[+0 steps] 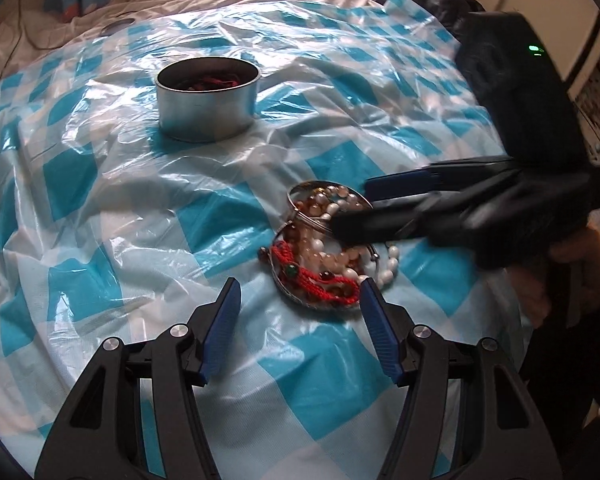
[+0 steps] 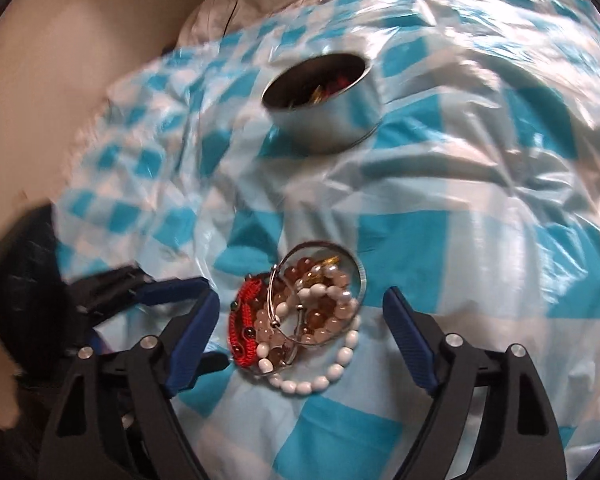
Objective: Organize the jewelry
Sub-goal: 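Grasp the silver bangle in the dish with the right gripper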
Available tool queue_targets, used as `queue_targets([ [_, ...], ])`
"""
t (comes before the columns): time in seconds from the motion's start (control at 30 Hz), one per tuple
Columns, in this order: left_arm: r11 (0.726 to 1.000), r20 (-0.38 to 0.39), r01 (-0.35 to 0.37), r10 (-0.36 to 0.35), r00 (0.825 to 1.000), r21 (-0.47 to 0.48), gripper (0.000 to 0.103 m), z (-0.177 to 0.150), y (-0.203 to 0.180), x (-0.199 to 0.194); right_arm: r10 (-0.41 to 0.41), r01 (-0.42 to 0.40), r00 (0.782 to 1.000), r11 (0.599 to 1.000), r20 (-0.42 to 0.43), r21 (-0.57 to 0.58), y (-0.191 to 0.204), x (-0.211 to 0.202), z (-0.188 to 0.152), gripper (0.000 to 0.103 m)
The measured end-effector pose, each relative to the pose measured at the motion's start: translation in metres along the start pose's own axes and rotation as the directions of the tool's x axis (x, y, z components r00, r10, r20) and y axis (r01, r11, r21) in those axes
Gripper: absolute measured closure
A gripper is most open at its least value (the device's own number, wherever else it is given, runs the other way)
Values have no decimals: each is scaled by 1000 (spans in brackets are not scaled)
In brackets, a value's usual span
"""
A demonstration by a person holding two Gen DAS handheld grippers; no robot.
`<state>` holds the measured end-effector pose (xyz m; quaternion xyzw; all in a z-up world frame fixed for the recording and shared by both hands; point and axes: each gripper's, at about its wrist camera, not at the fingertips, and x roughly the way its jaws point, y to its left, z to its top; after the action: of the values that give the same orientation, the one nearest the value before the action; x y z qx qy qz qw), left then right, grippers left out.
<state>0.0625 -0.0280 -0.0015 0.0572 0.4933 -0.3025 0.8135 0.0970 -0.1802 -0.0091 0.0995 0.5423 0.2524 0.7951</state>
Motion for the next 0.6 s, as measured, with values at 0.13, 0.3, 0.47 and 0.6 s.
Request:
queue_targets([
  [0.13, 1000, 1, -8, 8, 1000, 19, 44, 0, -5, 0, -88, 90, 996, 991, 27, -96, 13, 10, -1, 26],
  [0.3, 999, -4, -16, 16, 1000, 37, 41, 3, -9, 5, -7, 6, 999, 1000, 49, 20, -15, -2, 3, 48],
  [0.47, 998, 6, -8, 7, 1000, 56, 36, 7, -17, 10, 44, -53, 995, 993, 84, 102, -33, -19, 3, 48],
  [0.6, 995, 11, -32, 31, 999, 89, 30, 12, -28, 19, 67, -83, 992, 985, 109, 148, -43, -29, 5, 48],
])
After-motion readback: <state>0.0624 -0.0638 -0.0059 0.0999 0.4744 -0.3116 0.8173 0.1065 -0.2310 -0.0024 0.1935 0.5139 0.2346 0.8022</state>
